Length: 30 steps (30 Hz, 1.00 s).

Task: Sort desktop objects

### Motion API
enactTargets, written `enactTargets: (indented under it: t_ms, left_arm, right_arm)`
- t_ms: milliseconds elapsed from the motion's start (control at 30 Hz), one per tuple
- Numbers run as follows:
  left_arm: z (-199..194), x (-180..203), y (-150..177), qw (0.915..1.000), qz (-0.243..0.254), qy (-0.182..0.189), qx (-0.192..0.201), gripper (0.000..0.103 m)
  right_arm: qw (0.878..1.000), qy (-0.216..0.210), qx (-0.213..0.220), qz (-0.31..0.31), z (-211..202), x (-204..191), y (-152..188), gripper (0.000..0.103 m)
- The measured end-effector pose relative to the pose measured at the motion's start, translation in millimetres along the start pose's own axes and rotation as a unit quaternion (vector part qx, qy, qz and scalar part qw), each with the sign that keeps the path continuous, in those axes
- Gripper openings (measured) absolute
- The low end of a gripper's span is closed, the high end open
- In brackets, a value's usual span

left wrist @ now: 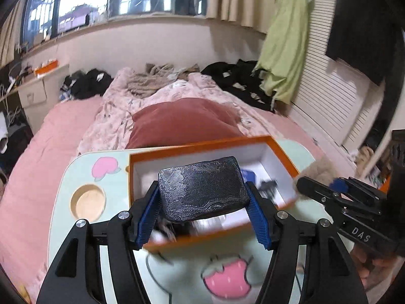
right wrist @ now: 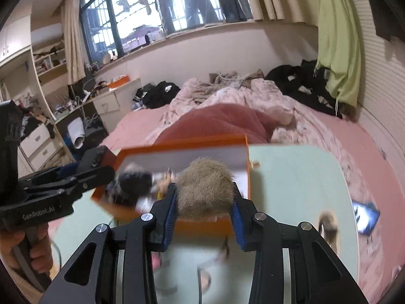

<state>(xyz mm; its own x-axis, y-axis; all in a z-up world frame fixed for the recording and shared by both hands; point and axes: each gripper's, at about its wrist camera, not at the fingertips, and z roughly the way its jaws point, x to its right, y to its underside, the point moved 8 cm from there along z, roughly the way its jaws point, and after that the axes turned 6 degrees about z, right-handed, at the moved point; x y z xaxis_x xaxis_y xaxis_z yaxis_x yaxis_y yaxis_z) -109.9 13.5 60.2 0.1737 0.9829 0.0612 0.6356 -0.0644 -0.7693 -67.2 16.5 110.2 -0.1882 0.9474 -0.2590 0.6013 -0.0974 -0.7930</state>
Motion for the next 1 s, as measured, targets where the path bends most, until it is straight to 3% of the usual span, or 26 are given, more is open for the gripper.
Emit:
enactTargets:
  t_ms: [33, 100, 133, 200, 233, 300, 367, 400, 500, 567, 633, 700, 833, 1000]
  left_arm:
    - [10.8, -4.5, -2.1, 0.9999, -0.01, 0.0, -0.008, 0.067]
    - [29.5, -17.4, 5.7, 0.9992, -0.028, -0.016, -0.025, 0.079]
    - [41.5, -21.9, 13.5, 0.9982, -0.036, -0.027, -0.038, 0.082]
    - [61.3, -22.5, 29.2, 0.9969, -0.037, -0.025, -0.065, 0.082]
    - [61.6, -19.0, 30.0, 0.9982, -0.007, -0.04, -0.045, 0.083]
    - [64.5, -12.4, 36.4, 0.9959, 0.036, -0.07, -0.044, 0.084]
    - [62.8, -9.4, 34.4, 0.9959, 0.041, -0.07, -0.04, 0.084]
    - [61.2, -8.1, 31.9, 0.9966, 0.038, -0.062, -0.039, 0.084]
    - [33.9, -7.3, 19.9, 0.9979, 0.023, -0.059, 0.015, 0.084]
    - [10.6, -2.7, 14.8, 0.9974, 0.022, -0.052, 0.044, 0.084]
    - [-8.0, 4.7, 17.5, 0.9977, 0.03, -0.038, 0.047, 0.084]
    - [-17.0, 10.7, 30.0, 0.9983, 0.043, -0.026, 0.029, 0.084]
    - [-11.3, 18.8, 83.7, 0.9976, 0.056, -0.006, -0.041, 0.084]
    - [24.9, 11.4, 140.4, 0.9902, 0.021, -0.011, -0.138, 0.086]
  right_arm:
    - [1.0, 0.012, 0.006, -0.01, 8.0, -0.2, -4.8, 0.043]
    - [0.999, 0.044, -0.014, -0.027, 35.9, 3.6, -2.0, 0.091]
    - [0.997, 0.059, -0.031, -0.026, 48.2, 7.4, 3.7, 0.094]
    - [0.995, 0.074, -0.06, -0.014, 70.1, 17.5, 20.5, 0.094]
    - [0.997, 0.049, -0.049, 0.014, 70.0, 22.2, 21.0, 0.095]
    - [0.995, 0.011, -0.076, 0.069, 76.6, 32.8, 30.0, 0.096]
    - [0.993, 0.006, -0.078, 0.086, 77.7, 40.1, 31.2, 0.096]
    - [0.995, 0.02, -0.072, 0.072, 76.7, 41.3, 30.3, 0.095]
    - [0.998, 0.045, -0.024, 0.034, 54.9, 35.0, 17.5, 0.087]
    - [0.999, 0.039, 0.011, 0.026, 33.3, 27.6, 8.4, 0.087]
    - [0.998, 0.031, 0.04, 0.021, 5.6, 17.7, 4.0, 0.087]
    - [0.999, 0.031, 0.033, 0.005, -11.5, 7.1, 13.8, 0.087]
    - [0.997, 0.055, -0.041, -0.033, -9.6, -3.1, 66.7, 0.087]
    - [0.987, 0.113, -0.096, -0.059, 12.0, 3.9, 119.8, 0.088]
